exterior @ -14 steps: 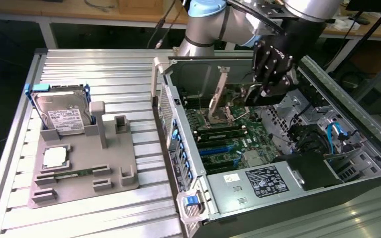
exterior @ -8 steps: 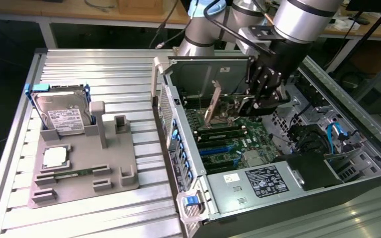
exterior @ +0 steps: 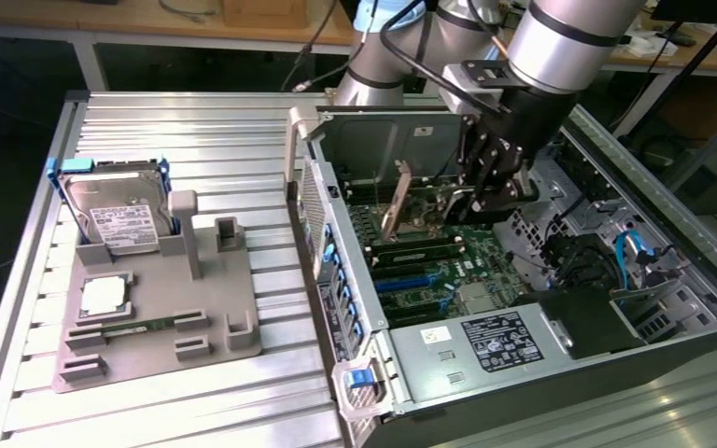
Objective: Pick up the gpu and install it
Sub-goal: 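Insert the gpu into the slot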
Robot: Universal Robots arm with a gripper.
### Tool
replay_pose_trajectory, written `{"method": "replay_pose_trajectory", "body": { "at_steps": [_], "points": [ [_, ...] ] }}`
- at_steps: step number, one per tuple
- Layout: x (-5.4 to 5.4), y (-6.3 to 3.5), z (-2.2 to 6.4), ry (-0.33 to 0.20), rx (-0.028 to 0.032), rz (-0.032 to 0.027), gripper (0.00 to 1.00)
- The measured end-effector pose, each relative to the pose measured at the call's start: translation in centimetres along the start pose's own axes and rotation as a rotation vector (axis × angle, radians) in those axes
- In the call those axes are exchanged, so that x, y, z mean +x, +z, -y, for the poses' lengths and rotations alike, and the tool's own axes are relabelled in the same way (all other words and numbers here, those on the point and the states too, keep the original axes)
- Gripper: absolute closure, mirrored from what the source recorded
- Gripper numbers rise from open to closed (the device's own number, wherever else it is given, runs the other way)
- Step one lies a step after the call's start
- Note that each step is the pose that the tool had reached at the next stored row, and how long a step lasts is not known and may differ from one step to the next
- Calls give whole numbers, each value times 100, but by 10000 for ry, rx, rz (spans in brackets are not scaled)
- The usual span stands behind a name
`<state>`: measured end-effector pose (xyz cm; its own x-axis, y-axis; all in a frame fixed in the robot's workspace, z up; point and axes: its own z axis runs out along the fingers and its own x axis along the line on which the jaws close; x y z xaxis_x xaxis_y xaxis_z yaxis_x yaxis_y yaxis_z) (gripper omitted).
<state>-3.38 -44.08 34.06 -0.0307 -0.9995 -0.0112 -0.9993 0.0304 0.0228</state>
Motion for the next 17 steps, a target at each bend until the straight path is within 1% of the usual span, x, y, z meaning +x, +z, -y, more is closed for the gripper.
{"method": "replay_pose_trajectory", "body": {
  "at_steps": [6, 8, 9, 11, 17],
  "points": [
    [-1, 71, -32, -61, -21, -3, 72],
    [0, 97, -41, -226, -22, -5, 72],
    [0, 129, -46, -498, -28, -11, 72],
    [2, 178, -74, -521, -30, -12, 72],
    [3, 254, -81, -521, -30, -11, 72]
  ]
}}
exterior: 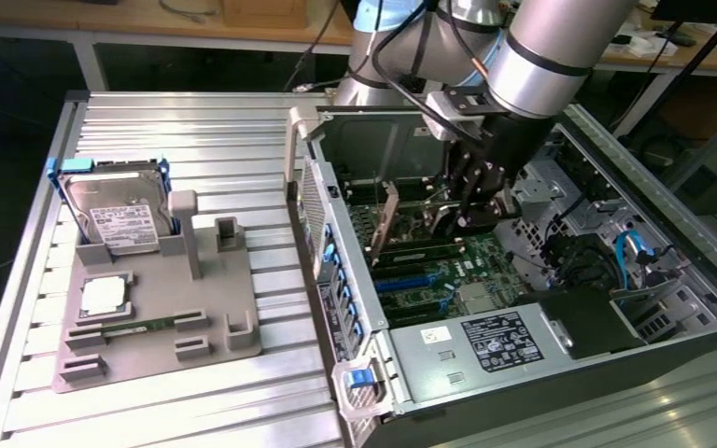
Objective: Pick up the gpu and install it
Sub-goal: 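Insert the gpu into the slot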
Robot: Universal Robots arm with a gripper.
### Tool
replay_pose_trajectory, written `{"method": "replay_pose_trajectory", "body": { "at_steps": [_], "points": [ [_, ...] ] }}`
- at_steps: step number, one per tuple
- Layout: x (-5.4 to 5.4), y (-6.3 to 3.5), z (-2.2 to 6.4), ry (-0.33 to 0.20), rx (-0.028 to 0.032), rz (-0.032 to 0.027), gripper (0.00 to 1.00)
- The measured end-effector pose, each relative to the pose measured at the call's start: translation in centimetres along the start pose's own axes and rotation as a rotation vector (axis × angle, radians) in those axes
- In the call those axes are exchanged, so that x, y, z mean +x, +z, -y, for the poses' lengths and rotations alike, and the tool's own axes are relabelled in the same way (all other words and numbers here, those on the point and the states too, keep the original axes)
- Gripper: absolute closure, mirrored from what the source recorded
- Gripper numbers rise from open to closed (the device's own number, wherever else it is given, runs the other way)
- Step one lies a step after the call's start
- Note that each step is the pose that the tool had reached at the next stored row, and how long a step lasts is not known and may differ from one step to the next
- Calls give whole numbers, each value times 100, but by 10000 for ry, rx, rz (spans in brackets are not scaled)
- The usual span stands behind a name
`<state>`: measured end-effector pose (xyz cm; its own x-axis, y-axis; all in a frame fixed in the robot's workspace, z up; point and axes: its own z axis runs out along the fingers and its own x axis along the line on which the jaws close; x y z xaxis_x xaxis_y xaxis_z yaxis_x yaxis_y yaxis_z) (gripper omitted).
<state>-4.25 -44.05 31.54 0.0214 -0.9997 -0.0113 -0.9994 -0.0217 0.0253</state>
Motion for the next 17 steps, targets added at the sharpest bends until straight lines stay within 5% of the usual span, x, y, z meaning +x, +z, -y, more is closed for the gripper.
{"method": "replay_pose_trajectory", "body": {
  "at_steps": [17],
  "points": [
    [92, 222, -28, 0, -49, -2, 72]
  ]
}}
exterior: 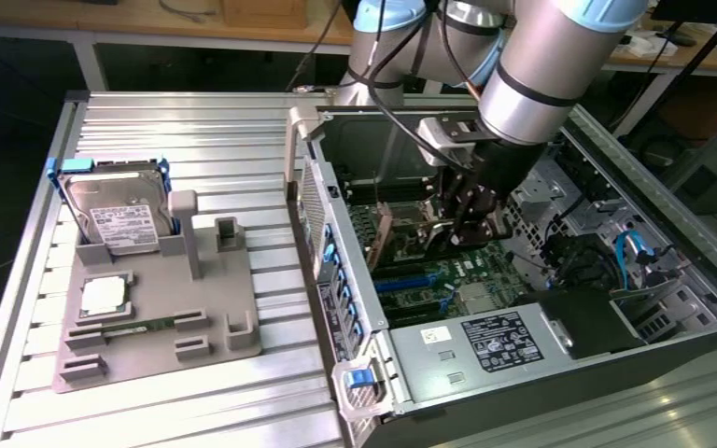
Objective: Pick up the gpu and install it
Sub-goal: 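Insert the gpu into the slot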
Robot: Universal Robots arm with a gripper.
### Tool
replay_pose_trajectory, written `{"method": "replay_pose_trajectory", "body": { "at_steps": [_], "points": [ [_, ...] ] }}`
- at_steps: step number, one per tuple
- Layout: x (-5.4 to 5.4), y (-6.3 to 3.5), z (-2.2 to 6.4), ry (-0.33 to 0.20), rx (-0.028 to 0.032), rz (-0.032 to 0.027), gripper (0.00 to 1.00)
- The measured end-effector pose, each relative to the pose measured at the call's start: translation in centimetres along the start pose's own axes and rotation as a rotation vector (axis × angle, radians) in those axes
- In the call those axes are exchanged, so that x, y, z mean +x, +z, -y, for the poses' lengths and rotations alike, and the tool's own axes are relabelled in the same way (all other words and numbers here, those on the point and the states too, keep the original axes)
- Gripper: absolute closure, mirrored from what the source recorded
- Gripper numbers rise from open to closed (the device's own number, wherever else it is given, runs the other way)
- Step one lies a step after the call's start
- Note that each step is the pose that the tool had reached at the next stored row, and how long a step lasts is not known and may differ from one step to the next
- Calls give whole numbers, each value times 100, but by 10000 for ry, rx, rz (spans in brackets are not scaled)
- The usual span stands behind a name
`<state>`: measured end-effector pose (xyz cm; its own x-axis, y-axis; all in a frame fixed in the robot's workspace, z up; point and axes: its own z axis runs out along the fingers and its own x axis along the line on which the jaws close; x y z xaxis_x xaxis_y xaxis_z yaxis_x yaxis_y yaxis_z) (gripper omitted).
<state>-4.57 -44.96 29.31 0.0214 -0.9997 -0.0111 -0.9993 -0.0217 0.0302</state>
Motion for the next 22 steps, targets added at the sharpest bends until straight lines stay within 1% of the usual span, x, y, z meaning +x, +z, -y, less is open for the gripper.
{"method": "replay_pose_trajectory", "body": {
  "at_steps": [4, 8, 22],
  "points": [
    [28, 35, -20, 2, -13, -12, 72],
    [34, 70, -48, 1, -18, -17, 72],
    [36, 211, -185, 1, -26, -18, 72]
  ]
}}
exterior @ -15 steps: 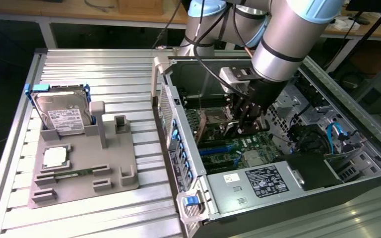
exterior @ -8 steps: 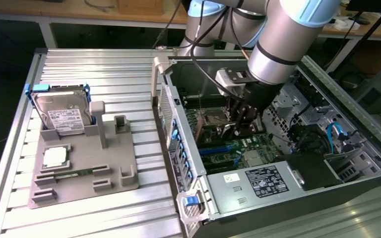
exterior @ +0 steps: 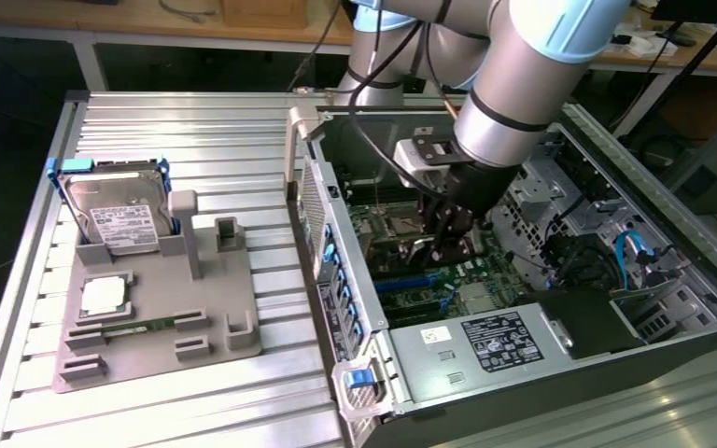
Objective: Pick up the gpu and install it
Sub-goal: 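Insert the gpu into the slot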
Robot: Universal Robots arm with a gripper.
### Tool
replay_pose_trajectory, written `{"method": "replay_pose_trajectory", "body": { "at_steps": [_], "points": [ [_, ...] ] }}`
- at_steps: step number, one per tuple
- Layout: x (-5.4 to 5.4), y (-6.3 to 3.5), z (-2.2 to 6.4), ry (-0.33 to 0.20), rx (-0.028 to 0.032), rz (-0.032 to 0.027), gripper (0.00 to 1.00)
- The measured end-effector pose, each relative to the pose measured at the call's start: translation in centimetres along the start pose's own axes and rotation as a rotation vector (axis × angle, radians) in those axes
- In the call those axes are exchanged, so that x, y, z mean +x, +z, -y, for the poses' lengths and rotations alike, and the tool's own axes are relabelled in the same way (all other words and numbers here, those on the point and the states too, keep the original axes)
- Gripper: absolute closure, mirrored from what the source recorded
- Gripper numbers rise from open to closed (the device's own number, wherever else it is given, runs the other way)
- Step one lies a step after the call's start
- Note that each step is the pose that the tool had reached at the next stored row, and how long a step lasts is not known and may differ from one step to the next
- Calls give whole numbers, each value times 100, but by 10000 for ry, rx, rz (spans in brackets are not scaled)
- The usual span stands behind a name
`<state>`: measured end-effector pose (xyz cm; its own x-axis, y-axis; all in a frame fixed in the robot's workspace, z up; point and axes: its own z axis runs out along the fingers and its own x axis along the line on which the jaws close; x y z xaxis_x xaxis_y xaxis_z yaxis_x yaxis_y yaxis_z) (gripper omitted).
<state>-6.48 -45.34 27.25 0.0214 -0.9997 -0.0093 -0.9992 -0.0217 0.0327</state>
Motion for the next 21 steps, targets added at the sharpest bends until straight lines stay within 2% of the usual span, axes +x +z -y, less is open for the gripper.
{"method": "replay_pose_trajectory", "body": {
  "at_steps": [12, 21],
  "points": [
    [12, 125, -83, 0, -9, -1, 72],
    [15, 224, -116, 0, -15, -2, 72]
  ]
}}
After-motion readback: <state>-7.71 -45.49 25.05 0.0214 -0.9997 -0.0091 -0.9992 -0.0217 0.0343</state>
